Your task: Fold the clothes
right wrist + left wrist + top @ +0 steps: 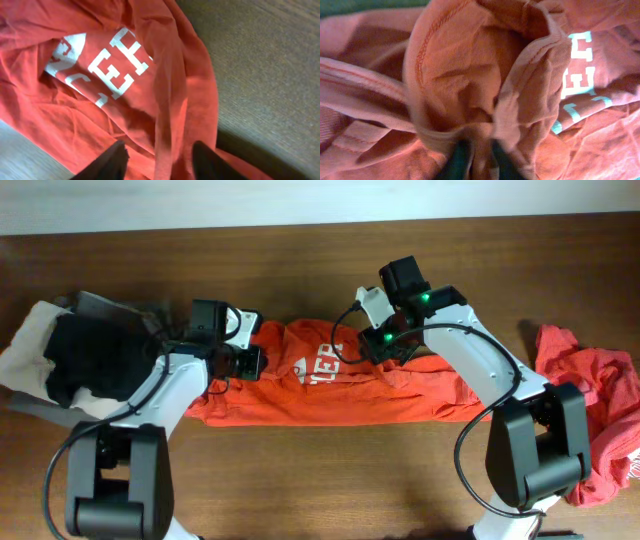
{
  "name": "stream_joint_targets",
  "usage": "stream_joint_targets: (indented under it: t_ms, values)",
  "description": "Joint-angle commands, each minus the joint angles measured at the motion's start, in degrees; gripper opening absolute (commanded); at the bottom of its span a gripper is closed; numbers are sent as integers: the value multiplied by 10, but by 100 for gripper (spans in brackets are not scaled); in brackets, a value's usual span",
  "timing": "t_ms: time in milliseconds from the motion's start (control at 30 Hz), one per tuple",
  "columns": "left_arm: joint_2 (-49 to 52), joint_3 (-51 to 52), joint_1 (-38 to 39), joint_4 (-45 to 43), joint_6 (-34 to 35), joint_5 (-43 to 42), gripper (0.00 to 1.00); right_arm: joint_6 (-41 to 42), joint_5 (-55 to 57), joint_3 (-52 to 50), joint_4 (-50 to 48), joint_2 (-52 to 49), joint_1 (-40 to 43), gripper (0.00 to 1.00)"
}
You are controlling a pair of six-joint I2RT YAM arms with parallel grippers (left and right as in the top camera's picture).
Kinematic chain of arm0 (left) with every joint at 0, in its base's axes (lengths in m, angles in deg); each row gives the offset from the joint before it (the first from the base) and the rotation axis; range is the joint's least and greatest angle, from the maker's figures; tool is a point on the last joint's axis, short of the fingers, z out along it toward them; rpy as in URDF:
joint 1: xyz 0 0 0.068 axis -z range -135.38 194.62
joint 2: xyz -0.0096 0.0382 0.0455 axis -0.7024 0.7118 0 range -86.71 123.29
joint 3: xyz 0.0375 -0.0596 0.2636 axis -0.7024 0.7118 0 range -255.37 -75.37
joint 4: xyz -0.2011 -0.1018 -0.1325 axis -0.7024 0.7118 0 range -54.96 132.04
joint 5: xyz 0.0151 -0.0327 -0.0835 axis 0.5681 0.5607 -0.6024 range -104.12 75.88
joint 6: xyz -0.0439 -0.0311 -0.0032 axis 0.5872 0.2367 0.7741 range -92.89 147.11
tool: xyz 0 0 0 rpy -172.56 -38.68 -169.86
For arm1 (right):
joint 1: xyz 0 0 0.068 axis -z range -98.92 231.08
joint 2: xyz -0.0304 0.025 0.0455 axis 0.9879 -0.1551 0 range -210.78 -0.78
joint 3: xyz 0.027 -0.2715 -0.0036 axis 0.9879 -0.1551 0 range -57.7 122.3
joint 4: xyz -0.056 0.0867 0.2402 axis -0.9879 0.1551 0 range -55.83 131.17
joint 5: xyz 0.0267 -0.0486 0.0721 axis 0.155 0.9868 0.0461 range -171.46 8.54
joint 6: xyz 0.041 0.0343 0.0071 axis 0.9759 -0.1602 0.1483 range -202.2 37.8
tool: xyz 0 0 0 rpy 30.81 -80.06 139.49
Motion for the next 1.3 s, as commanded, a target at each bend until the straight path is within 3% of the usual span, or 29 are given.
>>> stream_joint_targets:
  t_ms: [0,267,500,633,967,1167,1267]
  values:
    - [-5,-13,-12,10,0,-10,1,-7,-15,1,6,-5,-3,40]
    - [-96,-97,-73,99,7,35,1,-7,-19,1,26,-5,-3,16]
    - [-115,-102,-85,153,2,65,2,-7,-67,1,41,-5,-3,8]
    - [-115,-102,-85,179,2,66,13,-7,-67,1,80,-5,-3,4]
    - [-115,-102,-85,217,3,116,18,-54,-49,1,166,-5,-48,6]
    - [-115,-102,-79,200,5,70,24,-54,13,1,180,-5,-74,31]
    - [-115,-102,-68,190,4,56,36,-46,33,1,181,-5,-74,38]
